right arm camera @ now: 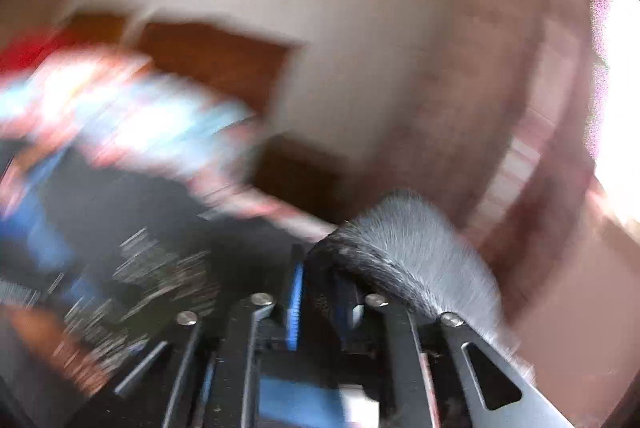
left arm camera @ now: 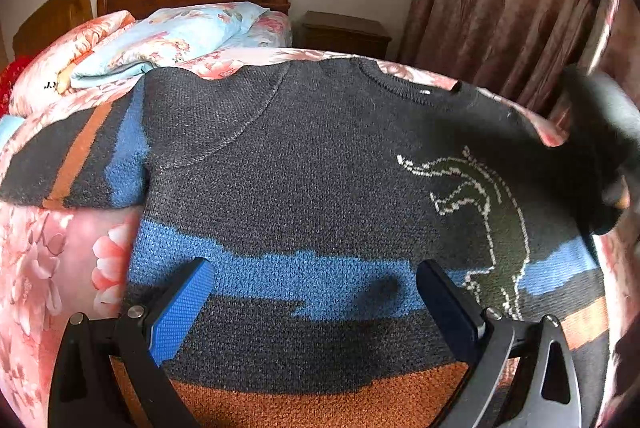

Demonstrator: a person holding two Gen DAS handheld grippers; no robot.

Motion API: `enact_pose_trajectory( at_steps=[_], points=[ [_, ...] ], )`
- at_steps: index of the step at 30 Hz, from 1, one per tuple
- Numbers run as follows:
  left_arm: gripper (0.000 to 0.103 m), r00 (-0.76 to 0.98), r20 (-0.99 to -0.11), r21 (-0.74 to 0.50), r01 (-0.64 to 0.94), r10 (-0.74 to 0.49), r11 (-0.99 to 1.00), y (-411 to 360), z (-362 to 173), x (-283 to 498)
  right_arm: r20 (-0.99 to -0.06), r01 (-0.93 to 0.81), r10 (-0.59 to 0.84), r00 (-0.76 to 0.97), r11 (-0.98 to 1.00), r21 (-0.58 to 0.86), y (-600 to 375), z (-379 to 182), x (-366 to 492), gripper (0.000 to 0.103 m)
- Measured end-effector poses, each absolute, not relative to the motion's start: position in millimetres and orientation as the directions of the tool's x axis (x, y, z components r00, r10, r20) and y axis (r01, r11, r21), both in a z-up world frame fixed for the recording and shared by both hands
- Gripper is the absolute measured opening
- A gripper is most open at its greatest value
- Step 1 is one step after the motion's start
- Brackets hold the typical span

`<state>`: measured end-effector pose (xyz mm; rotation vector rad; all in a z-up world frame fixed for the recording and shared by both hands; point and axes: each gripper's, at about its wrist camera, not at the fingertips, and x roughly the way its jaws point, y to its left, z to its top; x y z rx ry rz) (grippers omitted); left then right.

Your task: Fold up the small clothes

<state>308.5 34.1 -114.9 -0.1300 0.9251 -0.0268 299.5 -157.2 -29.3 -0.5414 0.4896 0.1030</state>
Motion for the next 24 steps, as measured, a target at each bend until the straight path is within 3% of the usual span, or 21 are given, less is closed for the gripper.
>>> enact_pose_trajectory(
  at_steps=[1,5,11,13,18,21,24],
  points=[
    [0.102,0.605,-0.791,-0.135,-0.032,-0.088,0.99,36,-115,308,-0.499,-0.261,-0.023,0.866,0.831,-0.491,-145,-39,300,0.103],
    [0.102,0.613,-0.782,-0.164,-0.03,-0.111,0.986,38,-114,306,-0.605,-0.35,0.021,0.796,0.832,-0.431,-141,-70,292,0.103],
    [0.102,0.613,-0.777,-0.193,-0.016,-0.143,0.981,39,-112,306,-0.631,-0.289,0.017,0.775,0.899,-0.33,-190,-61,265,0.103],
    [0.102,0.603,-0.776,-0.237,-0.012,-0.182,0.971,44,-110,308,-0.65,-0.257,0.048,0.758,0.939,-0.23,-211,-63,270,0.103],
    [0.098,0.587,-0.749,-0.411,-0.048,-0.307,0.911,57,-106,325,-0.628,-0.155,0.125,0.768,0.988,0.008,-256,-56,277,0.103],
    [0.098,0.562,-0.789,-0.339,-0.063,-0.247,0.939,41,-106,349,-0.603,-0.12,0.156,0.783,0.988,0.099,-268,-54,278,0.103],
    [0.075,0.551,-0.817,-0.226,-0.034,-0.17,0.974,17,-106,364,-0.57,-0.111,0.171,0.804,0.984,0.139,-271,-53,276,0.103]
  ],
)
